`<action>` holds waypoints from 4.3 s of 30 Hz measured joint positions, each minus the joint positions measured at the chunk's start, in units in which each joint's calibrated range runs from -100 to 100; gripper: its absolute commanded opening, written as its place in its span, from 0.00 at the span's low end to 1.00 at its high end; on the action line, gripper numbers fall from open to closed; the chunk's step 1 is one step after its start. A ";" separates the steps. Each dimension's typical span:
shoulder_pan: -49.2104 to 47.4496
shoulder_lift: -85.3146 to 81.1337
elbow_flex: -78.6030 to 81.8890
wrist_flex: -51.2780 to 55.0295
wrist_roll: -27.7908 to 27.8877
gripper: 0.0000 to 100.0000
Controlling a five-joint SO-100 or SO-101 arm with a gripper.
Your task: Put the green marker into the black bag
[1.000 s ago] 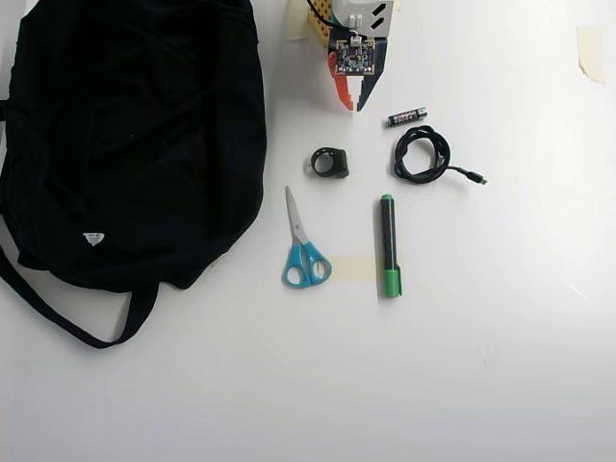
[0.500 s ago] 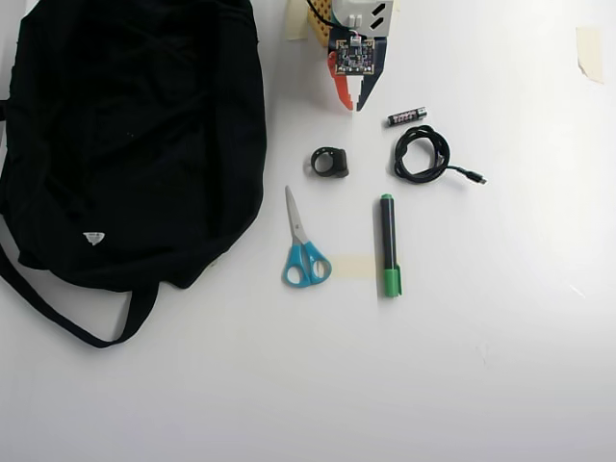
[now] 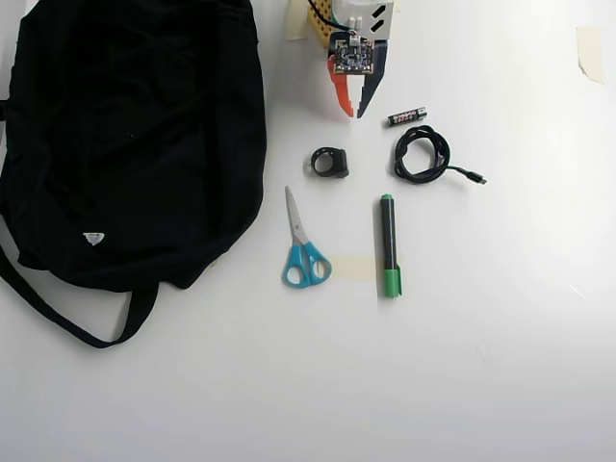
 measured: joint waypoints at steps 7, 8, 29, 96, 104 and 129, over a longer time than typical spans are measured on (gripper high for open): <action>-0.59 19.43 -12.50 -11.68 0.10 0.02; -0.96 22.08 -15.25 -12.37 0.05 0.02; -1.62 57.37 -61.40 -13.57 0.05 0.02; -1.84 91.91 -99.37 -13.22 0.24 0.02; -3.38 91.91 -101.73 6.70 0.20 0.02; -6.98 91.91 -101.81 19.58 0.24 0.02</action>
